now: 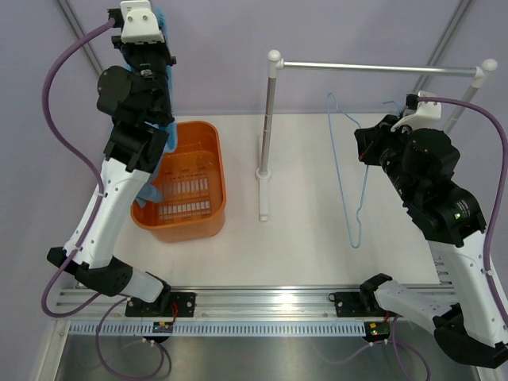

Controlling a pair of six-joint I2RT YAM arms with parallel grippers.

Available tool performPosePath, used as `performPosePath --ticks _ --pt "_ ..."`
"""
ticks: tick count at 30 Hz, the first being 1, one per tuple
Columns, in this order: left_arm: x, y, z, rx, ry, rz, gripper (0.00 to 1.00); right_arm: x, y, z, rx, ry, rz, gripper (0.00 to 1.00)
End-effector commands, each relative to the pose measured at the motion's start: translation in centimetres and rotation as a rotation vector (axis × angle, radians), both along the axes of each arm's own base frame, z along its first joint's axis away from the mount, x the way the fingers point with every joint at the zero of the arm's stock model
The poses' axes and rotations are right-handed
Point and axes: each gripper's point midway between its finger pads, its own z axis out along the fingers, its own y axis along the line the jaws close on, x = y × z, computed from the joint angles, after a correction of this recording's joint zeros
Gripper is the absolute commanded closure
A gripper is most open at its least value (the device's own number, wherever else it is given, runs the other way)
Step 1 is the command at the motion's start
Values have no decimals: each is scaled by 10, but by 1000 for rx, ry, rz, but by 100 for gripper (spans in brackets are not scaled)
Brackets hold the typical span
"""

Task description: Remove the shorts from the hanger

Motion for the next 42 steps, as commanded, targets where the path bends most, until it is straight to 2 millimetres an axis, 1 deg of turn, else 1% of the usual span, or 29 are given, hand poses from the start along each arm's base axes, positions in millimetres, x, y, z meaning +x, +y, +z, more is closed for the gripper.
performPosePath --ticks 1,2,5,7,9,10,12,13,14,15,17,18,19,21,23,24,25,26,27,28,30,31,32,34,35,38,39,41,42 --pt "2 -3 9 -89 -57 -114 100 -4 3 0 13 -5 27 100" --pt "7 -3 7 -100 -50 -118 100 -5 3 0 13 -4 28 100" --pt "12 2 3 -96 -29 -106 100 -7 3 -1 11 -1 35 100" --pt "14 7 -5 -104 -4 -81 100 -8 5 -1 9 1 44 100" --pt "17 15 -18 -136 17 -57 100 -8 5 -5 3 12 47 100" --pt "17 18 -33 -148 37 -45 100 -8 5 -7 -2 14 47 100" --pt "15 22 -52 -194 51 -38 100 -8 4 -11 -9 20 43 100" --pt "21 25 -77 -213 96 -8 100 -9 4 -13 -15 21 44 100" --pt "12 31 -79 -264 87 -9 100 -9 4 -14 -19 27 47 100" --pt "9 39 -90 -300 103 30 100 -9 4 -15 -24 29 52 100" --pt "2 47 -115 -371 142 53 100 -10 8 -16 -44 24 82 100" --pt "-2 52 -123 -400 152 72 100 -10 11 -18 -53 24 101 100" --pt "-7 62 -138 -427 184 135 100 -12 16 -19 -68 20 133 100" --pt "-19 79 -156 -495 204 222 100 -11 21 -24 -80 33 164 100" --pt "-23 84 -175 -491 255 265 100 -8 26 -31 -101 47 187 100" --pt "-25 85 -189 -493 288 275 100 -7 30 -32 -109 49 205 100" --pt "-24 84 -197 -493 310 281 96 -5 32 -35 -116 55 213 100" --pt "-22 83 -206 -497 333 282 88 -5 34 -36 -120 57 223 100" --pt "-19 79 -219 -514 355 275 75 -3 34 -36 -128 56 225 100" --pt "-14 73 -233 -497 401 257 51 -1 35 -36 -138 58 228 100" --pt "-8 65 -250 -509 441 232 28 0 37 -36 -155 56 241 100" --pt "-4 58 -264 -495 482 207 4 2 39 -35 -176 52 254 100" --pt "-3 54 -269 -500 494 190 1 2 39 -36 -189 56 259 100" --pt "-1 46 -282 -498 525 150 1 5 38 -34 -215 52 254 100" --pt "-1 44 -284 -504 530 136 1 6 38 -35 -226 56 253 100" --pt "-4 34 -284 -546 542 67 1 16 37 -34 -248 59 231 100" --pt "-5 28 -284 -553 551 29 1 18 37 -33 -253 56 231 100" --pt "-8 23 -283 -573 554 -10 1 26 41 -30 -254 55 225 100" --pt "-13 22 -279 -583 544 -31 1 29 41 -29 -254 54 222 100"
